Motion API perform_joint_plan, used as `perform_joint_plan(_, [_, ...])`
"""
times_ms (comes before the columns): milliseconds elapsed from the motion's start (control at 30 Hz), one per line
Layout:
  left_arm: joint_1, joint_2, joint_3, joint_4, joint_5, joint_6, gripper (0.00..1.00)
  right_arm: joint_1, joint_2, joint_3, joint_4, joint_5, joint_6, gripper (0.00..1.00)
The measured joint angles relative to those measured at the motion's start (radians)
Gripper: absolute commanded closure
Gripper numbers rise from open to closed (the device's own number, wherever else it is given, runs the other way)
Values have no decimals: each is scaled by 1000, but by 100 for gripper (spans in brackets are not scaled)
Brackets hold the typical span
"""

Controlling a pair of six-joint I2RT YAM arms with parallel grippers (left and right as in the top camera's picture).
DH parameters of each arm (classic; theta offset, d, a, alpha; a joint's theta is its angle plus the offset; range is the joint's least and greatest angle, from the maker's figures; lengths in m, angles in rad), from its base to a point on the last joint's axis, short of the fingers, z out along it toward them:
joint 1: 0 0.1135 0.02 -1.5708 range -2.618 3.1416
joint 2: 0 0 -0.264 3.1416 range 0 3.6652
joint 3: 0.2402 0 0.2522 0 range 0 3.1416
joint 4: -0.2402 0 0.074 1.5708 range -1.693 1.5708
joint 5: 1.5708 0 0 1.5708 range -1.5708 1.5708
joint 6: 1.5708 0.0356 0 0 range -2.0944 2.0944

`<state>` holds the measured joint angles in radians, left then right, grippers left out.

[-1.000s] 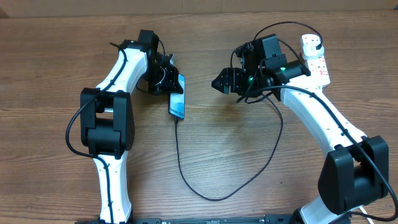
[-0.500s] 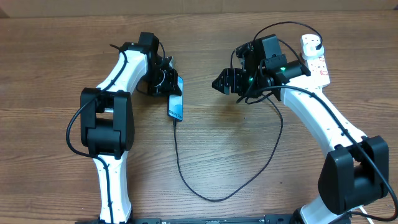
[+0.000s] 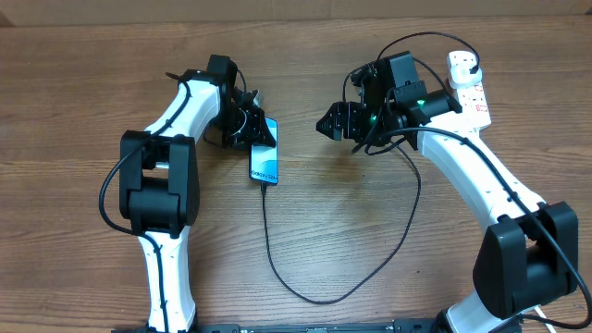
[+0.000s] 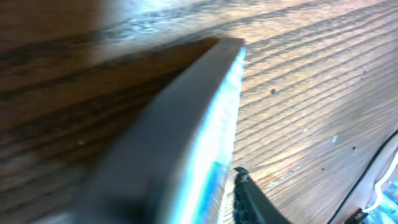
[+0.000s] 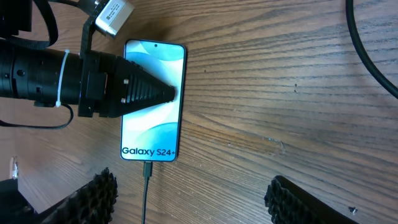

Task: Plug charger to phone and switch on socket
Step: 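Lay the phone flat on the table with the left gripper and release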

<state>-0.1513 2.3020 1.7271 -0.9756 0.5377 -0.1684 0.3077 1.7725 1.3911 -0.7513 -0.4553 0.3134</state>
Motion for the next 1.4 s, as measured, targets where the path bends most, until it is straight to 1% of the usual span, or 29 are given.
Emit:
perform_joint_plan(167, [-5, -5, 0, 1, -9, -21, 65, 0, 0, 0, 0, 1, 0, 24])
perform_joint_plan(267, [-6, -7, 0, 3, -14, -32, 59, 0, 0, 0, 0, 1, 1, 23])
perform_joint_plan(467, [-6, -20, 0, 4, -69, -65, 55, 0, 0, 0, 0, 2, 0, 23])
perform_joint_plan(733, [-6, -29, 0, 5, -100, -92, 43, 0, 0, 0, 0, 3, 0, 23])
perform_joint_plan(900, [-6, -34, 0, 3, -126, -103, 42, 0, 0, 0, 0, 7, 0, 23])
perform_joint_plan(1233, [-6, -44, 3, -21, -258, -148, 41, 0, 0, 0, 0, 18, 0, 23])
perform_joint_plan(1400, [-6, -44, 28, -85, -341, -161, 42, 0, 0, 0, 0, 18, 0, 25])
